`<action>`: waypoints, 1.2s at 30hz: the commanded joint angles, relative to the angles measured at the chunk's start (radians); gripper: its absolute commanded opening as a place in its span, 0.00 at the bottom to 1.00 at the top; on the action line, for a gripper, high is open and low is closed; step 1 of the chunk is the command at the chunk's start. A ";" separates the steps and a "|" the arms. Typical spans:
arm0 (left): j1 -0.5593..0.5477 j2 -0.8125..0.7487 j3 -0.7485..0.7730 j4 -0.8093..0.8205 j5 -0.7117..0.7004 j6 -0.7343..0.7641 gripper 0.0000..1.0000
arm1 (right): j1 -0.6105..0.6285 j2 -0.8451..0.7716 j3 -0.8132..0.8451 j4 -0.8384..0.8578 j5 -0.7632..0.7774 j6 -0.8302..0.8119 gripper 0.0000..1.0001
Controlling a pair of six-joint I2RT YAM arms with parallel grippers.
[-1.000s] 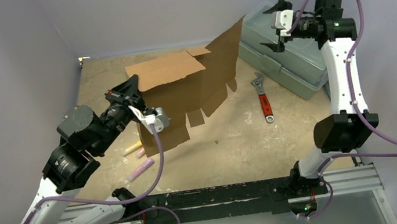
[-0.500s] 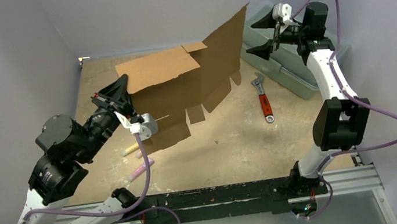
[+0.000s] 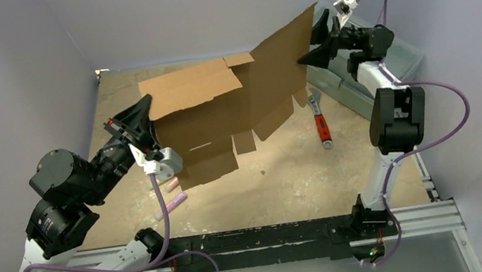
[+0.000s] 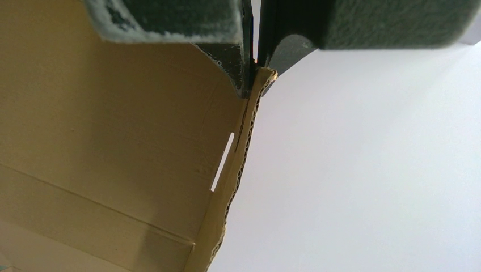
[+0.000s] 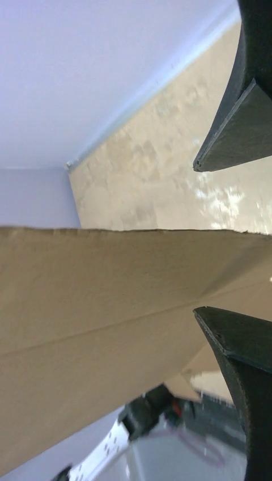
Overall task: Fold the paper box
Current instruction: Fold the paper box at the center of the board.
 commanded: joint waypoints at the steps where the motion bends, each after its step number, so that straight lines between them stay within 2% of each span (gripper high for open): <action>1: -0.006 -0.008 0.033 0.055 0.028 -0.043 0.00 | 0.020 -0.052 0.018 0.513 -0.068 0.374 0.88; 5: -0.004 -0.018 0.010 0.068 0.020 -0.061 0.00 | 0.031 -0.088 0.030 0.513 -0.082 0.421 0.76; 8: -0.004 -0.023 -0.008 0.081 -0.007 -0.077 0.00 | 0.031 -0.098 0.054 0.513 -0.093 0.469 0.60; 10: -0.004 -0.025 -0.017 0.092 -0.036 -0.099 0.00 | 0.031 -0.108 0.057 0.513 -0.100 0.487 0.49; 12: -0.004 -0.028 -0.036 0.099 -0.059 -0.114 0.00 | 0.031 -0.121 0.048 0.513 -0.105 0.493 0.33; 15: -0.004 -0.030 -0.070 0.114 -0.097 -0.140 0.00 | 0.031 -0.131 0.044 0.512 -0.115 0.510 0.03; 16: -0.004 -0.028 -0.080 0.114 -0.114 -0.146 0.00 | 0.031 -0.130 0.053 0.512 -0.124 0.525 0.00; 21: -0.004 -0.003 -0.170 0.154 -0.209 -0.175 0.00 | 0.030 -0.132 0.084 0.512 -0.158 0.584 0.00; 26: -0.004 0.041 -0.255 0.238 -0.252 -0.271 0.00 | 0.031 -0.156 0.095 0.514 -0.159 0.634 0.00; 36: -0.004 0.016 -0.332 0.342 -0.257 -0.489 0.00 | 0.030 -0.182 0.113 0.513 -0.159 0.776 0.00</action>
